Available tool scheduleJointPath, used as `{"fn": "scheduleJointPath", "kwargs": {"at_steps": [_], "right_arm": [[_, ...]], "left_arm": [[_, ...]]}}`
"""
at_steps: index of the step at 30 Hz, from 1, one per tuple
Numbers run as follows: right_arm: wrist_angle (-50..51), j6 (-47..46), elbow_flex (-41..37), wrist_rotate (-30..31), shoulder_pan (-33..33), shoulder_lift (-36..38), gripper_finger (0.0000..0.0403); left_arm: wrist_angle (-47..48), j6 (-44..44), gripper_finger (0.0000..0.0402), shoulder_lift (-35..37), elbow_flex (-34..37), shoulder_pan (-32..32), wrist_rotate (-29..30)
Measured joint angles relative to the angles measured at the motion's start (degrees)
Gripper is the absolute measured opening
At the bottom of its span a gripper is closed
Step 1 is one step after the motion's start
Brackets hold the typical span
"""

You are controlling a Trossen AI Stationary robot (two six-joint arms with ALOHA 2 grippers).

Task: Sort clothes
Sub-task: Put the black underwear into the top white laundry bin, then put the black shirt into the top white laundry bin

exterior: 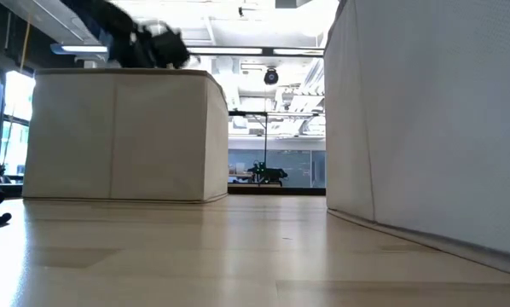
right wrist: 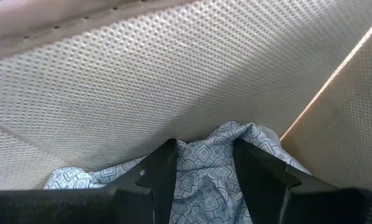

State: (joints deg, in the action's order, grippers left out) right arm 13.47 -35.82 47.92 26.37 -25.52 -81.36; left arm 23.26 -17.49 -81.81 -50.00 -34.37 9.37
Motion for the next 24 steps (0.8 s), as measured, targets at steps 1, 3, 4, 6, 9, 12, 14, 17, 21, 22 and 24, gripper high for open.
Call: {"fn": "scheduleJointPath", "kwargs": {"at_steps": [1, 3, 4, 6, 9, 12, 14, 17, 21, 22, 24], "right_arm": [[0.0, -0.1, 0.0, 0.0, 0.0, 0.0, 0.0151], [0.0, -0.1, 0.0, 0.0, 0.0, 0.0, 0.0151], [0.0, 0.0, 0.0, 0.0, 0.0, 0.0, 0.0151], [0.0, 0.2, 0.0, 0.0, 0.0, 0.0, 0.0151], [0.0, 0.3, 0.0, 0.0, 0.1, 0.0, 0.0151], [0.0, 0.2, 0.0, 0.0, 0.1, 0.0, 0.0151], [0.0, 0.1, 0.0, 0.0, 0.1, 0.0, 0.0151], [0.0, 0.3, 0.0, 0.0, 0.1, 0.0, 0.0151], [0.0, 0.3, 0.0, 0.0, 0.2, 0.0, 0.0151], [0.0, 0.3, 0.0, 0.0, 0.2, 0.0, 0.0151], [0.0, 0.2, 0.0, 0.0, 0.2, 0.0, 0.0151]], "left_arm": [[-1.3, -0.6, 0.0133, -1.8, 1.5, 0.0, -0.3], [-3.7, -1.1, 0.0123, -4.1, 3.0, -0.3, -1.6], [-4.1, -1.1, 0.0119, -4.8, 3.1, -0.6, -2.4], [-4.1, -1.1, 0.0113, -4.8, 2.8, -0.5, -3.0], [-0.3, -0.4, 0.0110, -1.2, -0.8, -0.4, -4.2], [6.1, 0.2, 0.0109, 4.2, -7.0, 0.1, -4.9], [9.5, 1.1, 0.0109, 7.9, -12.7, 1.0, -4.8], [16.9, 2.4, 0.0109, 11.5, -20.9, 3.6, -3.3], [23.2, 3.0, 0.0106, 14.2, -30.9, 10.5, 0.7], [24.5, 2.8, 0.0104, 14.5, -32.5, 12.5, 1.7], [26.9, 2.8, 0.0100, 14.8, -35.1, 17.3, 3.6]]}}
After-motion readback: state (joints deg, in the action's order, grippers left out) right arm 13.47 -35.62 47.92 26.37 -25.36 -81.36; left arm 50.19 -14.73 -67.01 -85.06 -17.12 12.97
